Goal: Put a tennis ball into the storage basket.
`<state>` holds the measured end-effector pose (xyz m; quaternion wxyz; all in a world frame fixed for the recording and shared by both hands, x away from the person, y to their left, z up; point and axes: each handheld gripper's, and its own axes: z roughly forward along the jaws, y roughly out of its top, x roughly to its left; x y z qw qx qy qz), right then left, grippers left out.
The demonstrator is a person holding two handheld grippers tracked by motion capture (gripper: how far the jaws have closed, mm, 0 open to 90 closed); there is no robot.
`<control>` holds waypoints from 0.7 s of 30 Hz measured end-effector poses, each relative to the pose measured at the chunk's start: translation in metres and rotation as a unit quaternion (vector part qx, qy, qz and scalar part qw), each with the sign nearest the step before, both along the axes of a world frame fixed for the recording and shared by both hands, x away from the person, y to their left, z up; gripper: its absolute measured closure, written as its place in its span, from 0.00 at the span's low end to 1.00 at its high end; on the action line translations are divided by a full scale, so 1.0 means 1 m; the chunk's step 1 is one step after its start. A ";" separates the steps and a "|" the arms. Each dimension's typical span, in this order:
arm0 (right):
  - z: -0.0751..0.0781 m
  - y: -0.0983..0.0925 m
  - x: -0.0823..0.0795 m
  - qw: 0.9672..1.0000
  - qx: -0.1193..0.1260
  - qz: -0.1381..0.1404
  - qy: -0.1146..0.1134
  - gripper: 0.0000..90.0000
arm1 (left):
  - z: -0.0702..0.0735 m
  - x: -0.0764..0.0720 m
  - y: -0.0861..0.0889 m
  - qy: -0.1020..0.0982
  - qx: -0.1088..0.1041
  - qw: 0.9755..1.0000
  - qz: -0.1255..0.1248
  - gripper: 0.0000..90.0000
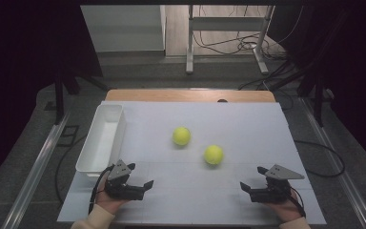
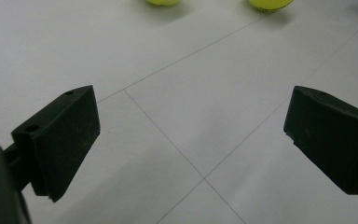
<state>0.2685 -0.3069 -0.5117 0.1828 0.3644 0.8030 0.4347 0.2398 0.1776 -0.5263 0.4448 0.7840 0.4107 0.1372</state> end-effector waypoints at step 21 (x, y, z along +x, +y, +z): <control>-0.002 -0.001 -0.004 1.000 -0.008 0.017 0.008 0.11 | 0.002 0.004 -0.006 0.001 -0.001 1.000 -0.005 0.05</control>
